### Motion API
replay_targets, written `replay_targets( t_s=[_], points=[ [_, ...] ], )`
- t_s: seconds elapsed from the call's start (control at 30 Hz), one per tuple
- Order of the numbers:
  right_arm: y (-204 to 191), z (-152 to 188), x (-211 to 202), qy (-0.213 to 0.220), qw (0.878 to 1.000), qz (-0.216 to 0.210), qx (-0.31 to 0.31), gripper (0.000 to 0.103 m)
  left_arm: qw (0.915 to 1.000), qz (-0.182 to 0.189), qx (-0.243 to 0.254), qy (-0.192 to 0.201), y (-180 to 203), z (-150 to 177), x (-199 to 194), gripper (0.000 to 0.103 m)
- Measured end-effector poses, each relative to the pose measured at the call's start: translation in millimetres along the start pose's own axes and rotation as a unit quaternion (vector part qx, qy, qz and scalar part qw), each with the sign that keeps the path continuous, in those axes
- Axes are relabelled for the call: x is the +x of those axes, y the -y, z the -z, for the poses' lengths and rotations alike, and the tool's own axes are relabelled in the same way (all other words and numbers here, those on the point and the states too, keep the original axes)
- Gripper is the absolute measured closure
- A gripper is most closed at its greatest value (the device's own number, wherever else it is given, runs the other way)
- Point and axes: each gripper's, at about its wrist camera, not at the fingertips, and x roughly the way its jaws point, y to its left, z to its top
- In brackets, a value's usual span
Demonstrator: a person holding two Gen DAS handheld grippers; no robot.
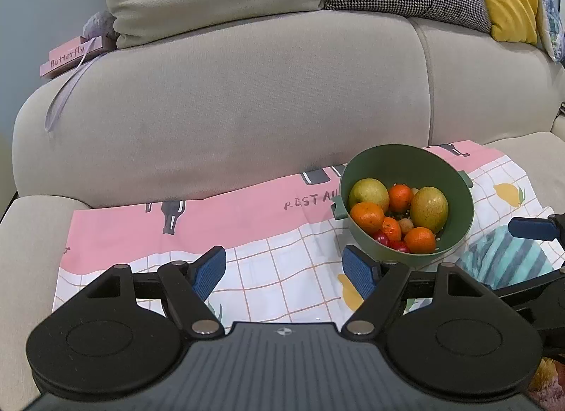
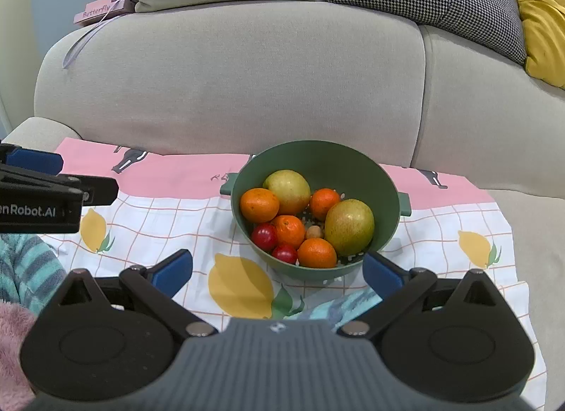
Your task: Organize fruits
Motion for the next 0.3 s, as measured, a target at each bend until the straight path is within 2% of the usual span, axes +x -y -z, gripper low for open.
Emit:
replay_targets(
  t_s=[0.3],
  points=[
    [-2.9, 2.2, 0.0, -0.002, 1.0, 0.003, 0.004, 0.004, 1.0, 0.002, -0.003, 0.004, 0.7, 0.6, -1.7, 0.015]
  ],
)
